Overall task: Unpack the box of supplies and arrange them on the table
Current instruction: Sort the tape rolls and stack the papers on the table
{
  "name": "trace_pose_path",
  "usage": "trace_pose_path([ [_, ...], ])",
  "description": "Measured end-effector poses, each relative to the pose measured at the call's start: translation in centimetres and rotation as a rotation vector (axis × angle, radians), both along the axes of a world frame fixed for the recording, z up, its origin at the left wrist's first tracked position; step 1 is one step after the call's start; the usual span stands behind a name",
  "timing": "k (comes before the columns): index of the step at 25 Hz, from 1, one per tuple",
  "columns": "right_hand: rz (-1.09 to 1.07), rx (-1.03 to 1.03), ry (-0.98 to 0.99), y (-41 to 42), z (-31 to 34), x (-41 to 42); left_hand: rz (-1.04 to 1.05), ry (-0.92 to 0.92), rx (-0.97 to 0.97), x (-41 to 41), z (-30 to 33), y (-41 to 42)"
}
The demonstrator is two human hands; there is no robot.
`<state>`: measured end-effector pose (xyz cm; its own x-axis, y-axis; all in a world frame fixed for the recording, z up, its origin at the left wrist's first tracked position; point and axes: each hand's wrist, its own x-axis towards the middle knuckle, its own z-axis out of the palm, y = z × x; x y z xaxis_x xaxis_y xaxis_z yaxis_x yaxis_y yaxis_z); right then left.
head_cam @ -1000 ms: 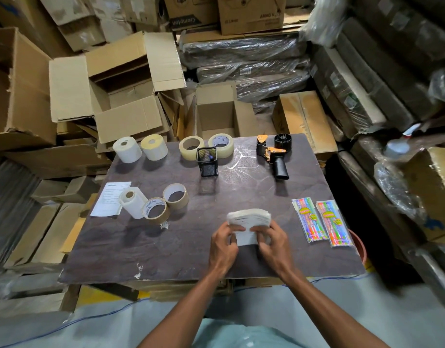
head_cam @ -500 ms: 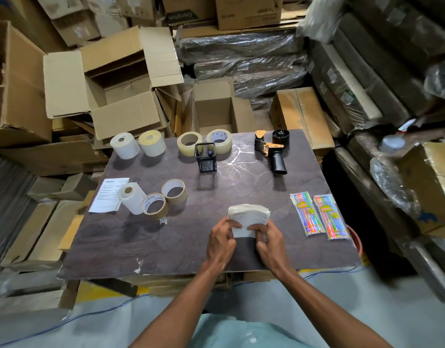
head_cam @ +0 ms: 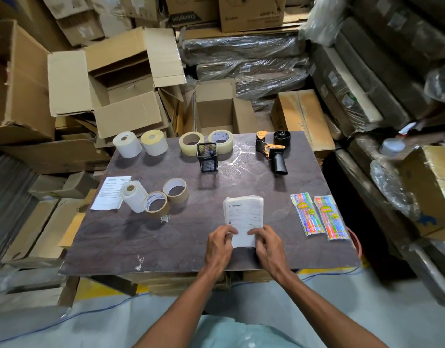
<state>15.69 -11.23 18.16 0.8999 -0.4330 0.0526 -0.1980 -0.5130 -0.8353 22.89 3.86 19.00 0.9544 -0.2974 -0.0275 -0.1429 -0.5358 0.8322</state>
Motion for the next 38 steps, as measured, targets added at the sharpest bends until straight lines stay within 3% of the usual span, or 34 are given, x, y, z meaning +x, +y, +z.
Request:
trace_pose_path([
  [9,0.115,0.164,0.023,4.7,1.3,0.5,0.206,0.105,-0.053,-1.7,1.1,5.9],
  [16,0.252,0.326,0.021,11.3,4.4,3.7,0.443,0.099,-0.214,-1.4,3.9,12.8],
  [27,0.261,0.398,-0.078,24.7,9.1,15.6,0.500,0.022,-0.420,9.9,8.9,26.1],
  [33,0.209,0.418,-0.052,33.4,7.4,24.1,0.445,0.069,-0.347,19.5,8.4,34.8],
  [38,0.124,0.288,0.036,38.5,5.1,30.1,0.340,0.189,-0.130,27.0,6.3,39.4],
])
